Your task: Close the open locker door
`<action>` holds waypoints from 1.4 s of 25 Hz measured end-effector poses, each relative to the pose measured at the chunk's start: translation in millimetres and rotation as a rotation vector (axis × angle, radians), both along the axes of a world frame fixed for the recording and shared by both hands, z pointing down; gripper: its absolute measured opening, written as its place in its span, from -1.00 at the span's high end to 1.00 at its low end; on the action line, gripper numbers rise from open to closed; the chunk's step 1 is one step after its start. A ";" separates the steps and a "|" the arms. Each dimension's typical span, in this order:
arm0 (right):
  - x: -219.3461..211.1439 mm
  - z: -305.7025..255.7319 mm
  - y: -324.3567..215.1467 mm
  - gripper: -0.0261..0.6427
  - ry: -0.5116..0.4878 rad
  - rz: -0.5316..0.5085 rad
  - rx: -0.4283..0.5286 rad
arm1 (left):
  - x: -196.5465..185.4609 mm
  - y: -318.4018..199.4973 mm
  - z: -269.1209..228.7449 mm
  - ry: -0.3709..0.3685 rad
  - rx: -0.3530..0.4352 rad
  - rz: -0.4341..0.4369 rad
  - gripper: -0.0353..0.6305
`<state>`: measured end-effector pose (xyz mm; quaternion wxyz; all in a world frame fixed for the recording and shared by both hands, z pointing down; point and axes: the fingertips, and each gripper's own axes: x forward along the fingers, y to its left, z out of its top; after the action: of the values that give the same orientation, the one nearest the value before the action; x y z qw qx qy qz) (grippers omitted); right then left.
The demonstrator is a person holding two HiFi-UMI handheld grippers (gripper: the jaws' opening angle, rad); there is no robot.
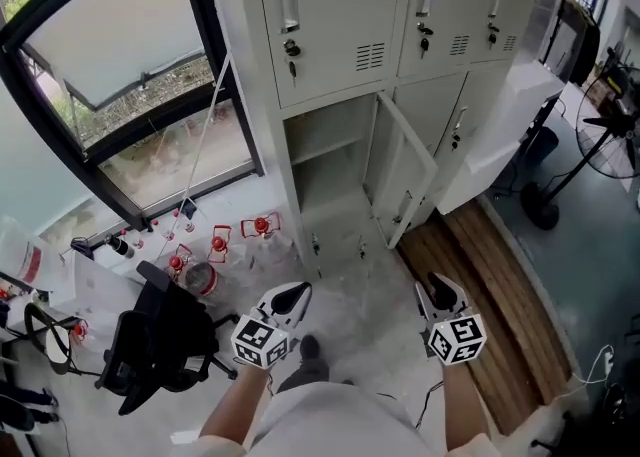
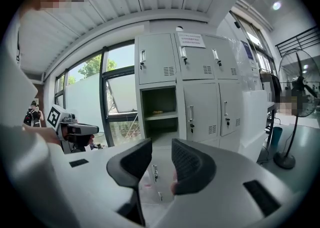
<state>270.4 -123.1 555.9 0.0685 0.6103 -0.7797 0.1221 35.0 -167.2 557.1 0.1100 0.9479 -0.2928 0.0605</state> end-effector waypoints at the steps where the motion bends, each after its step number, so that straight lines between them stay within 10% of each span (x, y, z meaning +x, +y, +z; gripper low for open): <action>1: -1.3 0.2 -10.0 0.53 0.000 0.008 0.000 | -0.7 -11.7 0.1 0.000 0.001 0.010 0.83; 24: 4.4 13.7 -146.8 0.50 0.019 0.219 -0.061 | -27.8 -159.0 13.8 0.014 -0.036 0.203 0.83; 35: 17.8 24.3 -176.1 0.45 0.019 0.187 -0.097 | -24.7 -175.7 16.5 0.027 -0.042 0.159 0.83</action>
<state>288.2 -299.2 580.2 0.0940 0.6775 -0.7117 0.1598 10.3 -342.9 573.7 0.1288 0.9663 -0.2140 0.0622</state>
